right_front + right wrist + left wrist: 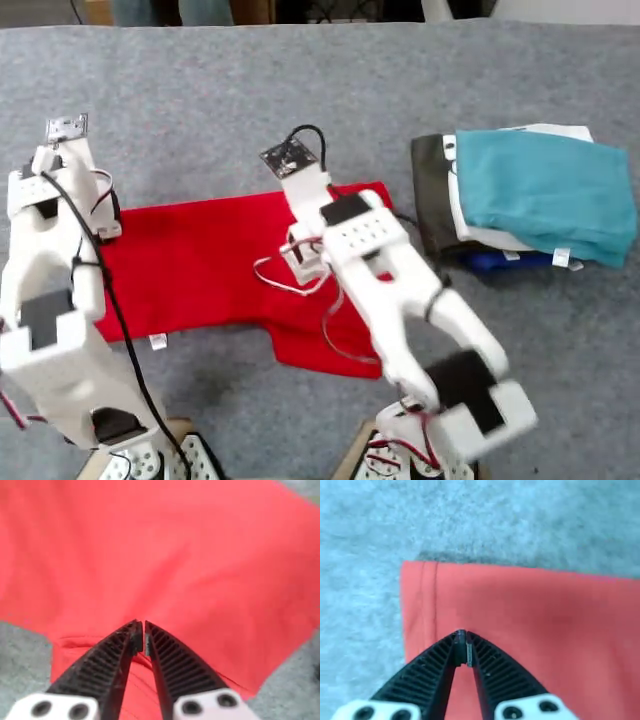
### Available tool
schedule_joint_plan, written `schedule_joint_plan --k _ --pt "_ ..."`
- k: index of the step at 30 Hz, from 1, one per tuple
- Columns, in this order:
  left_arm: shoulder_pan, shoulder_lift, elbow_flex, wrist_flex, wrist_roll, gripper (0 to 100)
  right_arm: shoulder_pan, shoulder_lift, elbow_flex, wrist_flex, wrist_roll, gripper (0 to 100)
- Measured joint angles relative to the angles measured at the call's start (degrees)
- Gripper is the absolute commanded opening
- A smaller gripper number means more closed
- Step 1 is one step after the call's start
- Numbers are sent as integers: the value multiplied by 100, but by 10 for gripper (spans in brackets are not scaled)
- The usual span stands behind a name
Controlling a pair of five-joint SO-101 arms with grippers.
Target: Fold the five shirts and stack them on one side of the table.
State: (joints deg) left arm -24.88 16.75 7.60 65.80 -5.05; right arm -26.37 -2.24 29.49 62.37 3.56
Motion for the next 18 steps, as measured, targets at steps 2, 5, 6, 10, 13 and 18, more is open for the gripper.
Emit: schedule_joint_plan --k 2,5,6,10,13,18 --pt "0 396 -193 -18 193 29 -9 211 -53 44 -9 13" --pt "0 765 -466 0 404 29 -149 264 -88 413 -9 13" --pt "0 862 -545 9 440 29 -211 281 -88 536 -9 13" --pt "9 1029 -659 44 440 29 -325 308 -88 721 -9 13" --pt "9 1081 -703 88 440 29 -527 308 88 730 -9 13" --pt "9 1099 -712 88 440 29 -967 281 624 747 -9 13"
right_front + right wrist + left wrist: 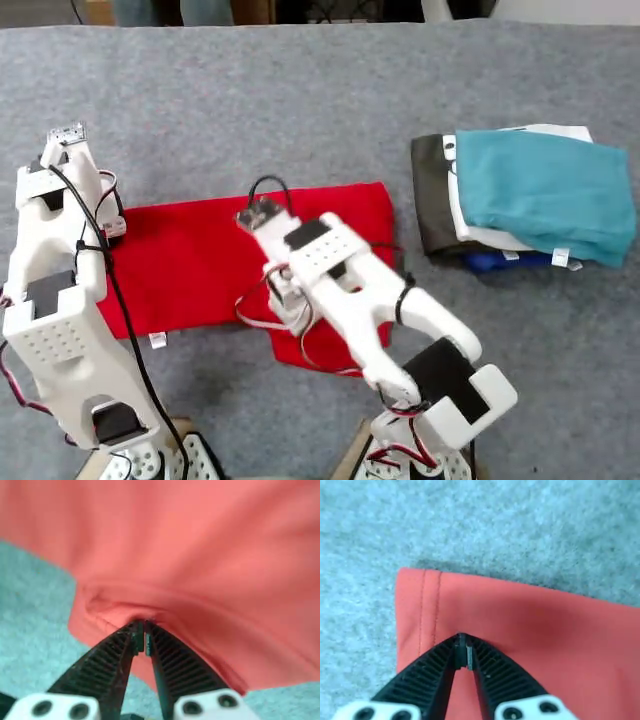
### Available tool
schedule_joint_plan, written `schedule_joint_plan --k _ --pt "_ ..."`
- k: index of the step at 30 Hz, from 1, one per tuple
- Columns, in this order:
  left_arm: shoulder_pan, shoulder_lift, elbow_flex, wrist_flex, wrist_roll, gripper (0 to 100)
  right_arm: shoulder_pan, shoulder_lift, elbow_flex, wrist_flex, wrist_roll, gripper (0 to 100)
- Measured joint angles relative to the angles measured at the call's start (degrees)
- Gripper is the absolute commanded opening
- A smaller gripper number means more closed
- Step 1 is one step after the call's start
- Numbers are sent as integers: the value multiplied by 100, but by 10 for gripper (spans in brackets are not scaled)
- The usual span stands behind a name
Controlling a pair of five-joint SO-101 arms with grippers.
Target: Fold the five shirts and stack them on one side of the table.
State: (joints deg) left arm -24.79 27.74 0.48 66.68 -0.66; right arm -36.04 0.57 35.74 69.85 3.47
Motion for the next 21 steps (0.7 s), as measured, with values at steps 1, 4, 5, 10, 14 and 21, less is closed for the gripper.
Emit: schedule_joint_plan --k 1,4,5,10,14,21 --pt "0 0 0 0 0 29 -97 -62 132 0 0 13" --pt "0 0 0 0 0 29 -352 -527 545 0 0 13" --pt "0 0 0 0 0 29 -413 -738 712 0 0 13" --pt "0 0 0 0 0 29 -774 -1820 1591 0 0 13" --pt "0 0 0 0 0 29 -914 -2479 1934 44 387 13" --pt "0 9 0 0 0 29 -730 -3604 1292 1029 1679 13"
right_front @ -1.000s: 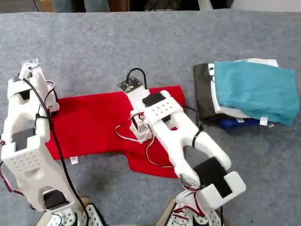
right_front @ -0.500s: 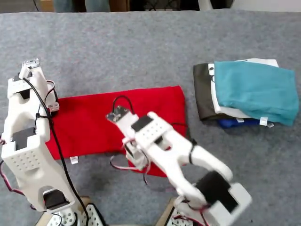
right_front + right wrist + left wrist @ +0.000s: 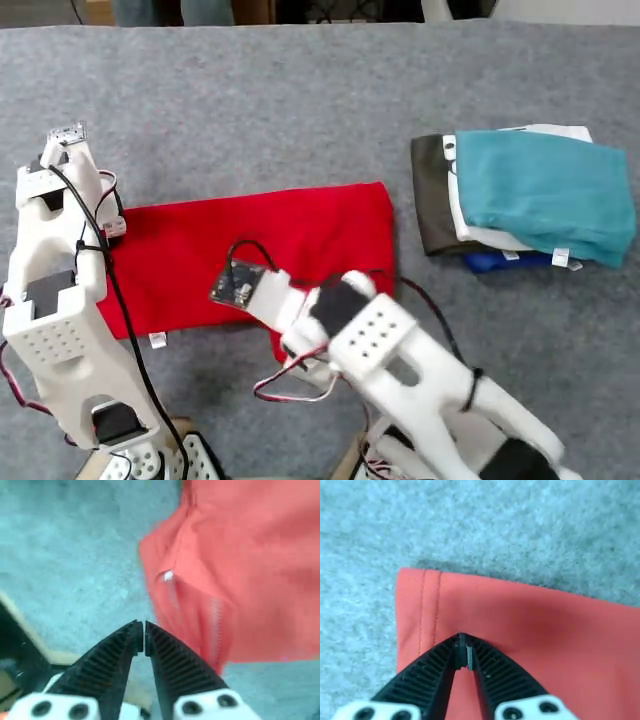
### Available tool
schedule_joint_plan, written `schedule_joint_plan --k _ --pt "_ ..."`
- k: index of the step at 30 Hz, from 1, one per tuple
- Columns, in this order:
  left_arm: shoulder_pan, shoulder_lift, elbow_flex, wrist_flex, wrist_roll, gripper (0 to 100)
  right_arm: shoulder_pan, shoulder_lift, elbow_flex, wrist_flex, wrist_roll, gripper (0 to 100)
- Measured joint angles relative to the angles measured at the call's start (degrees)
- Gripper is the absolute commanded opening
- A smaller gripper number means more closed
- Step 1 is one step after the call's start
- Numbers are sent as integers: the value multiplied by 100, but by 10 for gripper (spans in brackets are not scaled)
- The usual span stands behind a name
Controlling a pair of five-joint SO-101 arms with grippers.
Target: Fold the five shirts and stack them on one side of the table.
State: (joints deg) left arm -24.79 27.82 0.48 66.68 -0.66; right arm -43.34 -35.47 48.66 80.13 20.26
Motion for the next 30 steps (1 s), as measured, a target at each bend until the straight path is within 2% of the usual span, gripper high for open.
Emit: schedule_joint_plan --k 3,7,9,12,21,30 --pt "0 0 0 0 0 29 607 -44 -132 -396 105 13" --pt "0 0 0 0 0 29 1319 527 35 -1662 97 13" --pt "0 0 0 0 0 29 1415 888 123 -2242 97 13" --pt "0 0 0 0 0 29 1415 1310 158 -2567 97 13" --pt "0 0 0 0 0 29 1407 1468 695 -2549 105 13" --pt "0 0 0 0 0 29 281 510 826 -1073 114 13"
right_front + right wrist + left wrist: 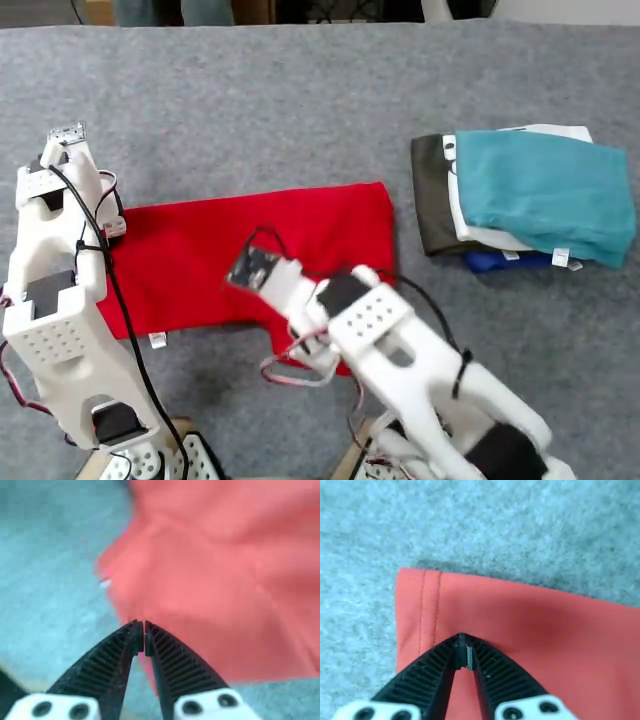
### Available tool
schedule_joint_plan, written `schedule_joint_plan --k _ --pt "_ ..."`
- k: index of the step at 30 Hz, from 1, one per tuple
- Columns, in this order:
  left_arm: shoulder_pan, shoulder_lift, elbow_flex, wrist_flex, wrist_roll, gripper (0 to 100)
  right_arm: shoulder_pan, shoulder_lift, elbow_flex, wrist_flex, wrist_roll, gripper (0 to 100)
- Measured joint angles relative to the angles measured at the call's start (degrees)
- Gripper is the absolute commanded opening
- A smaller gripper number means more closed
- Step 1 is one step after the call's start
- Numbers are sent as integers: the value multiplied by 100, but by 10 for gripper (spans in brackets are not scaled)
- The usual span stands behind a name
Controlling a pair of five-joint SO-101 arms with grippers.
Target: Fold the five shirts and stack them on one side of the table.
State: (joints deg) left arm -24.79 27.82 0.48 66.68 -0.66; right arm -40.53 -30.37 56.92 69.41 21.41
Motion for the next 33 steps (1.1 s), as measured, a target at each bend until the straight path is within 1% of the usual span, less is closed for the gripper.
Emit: schedule_joint_plan --k 2,5,7,9,12,14,18,23,27,30,33 --pt "0 0 0 0 0 29 -264 -325 44 325 0 13" --pt "0 0 0 0 0 29 -273 -818 44 598 18 13" --pt "0 0 0 9 0 29 -18 -1055 35 615 18 13" --pt "0 0 0 9 0 29 387 -1134 35 457 18 13" --pt "0 0 0 9 0 29 914 -1046 35 -9 9 13" --pt "0 0 0 9 0 29 1108 -782 193 -431 9 13" --pt "0 0 0 9 0 29 1116 -141 668 -1055 9 13" --pt "0 0 0 9 0 29 668 185 1073 -1152 9 13" --pt "0 0 0 9 0 29 642 176 1099 -1169 343 13" --pt "0 0 0 35 0 29 642 185 1064 -923 738 14" --pt "0 -79 -105 141 0 29 976 273 695 -325 1011 14"
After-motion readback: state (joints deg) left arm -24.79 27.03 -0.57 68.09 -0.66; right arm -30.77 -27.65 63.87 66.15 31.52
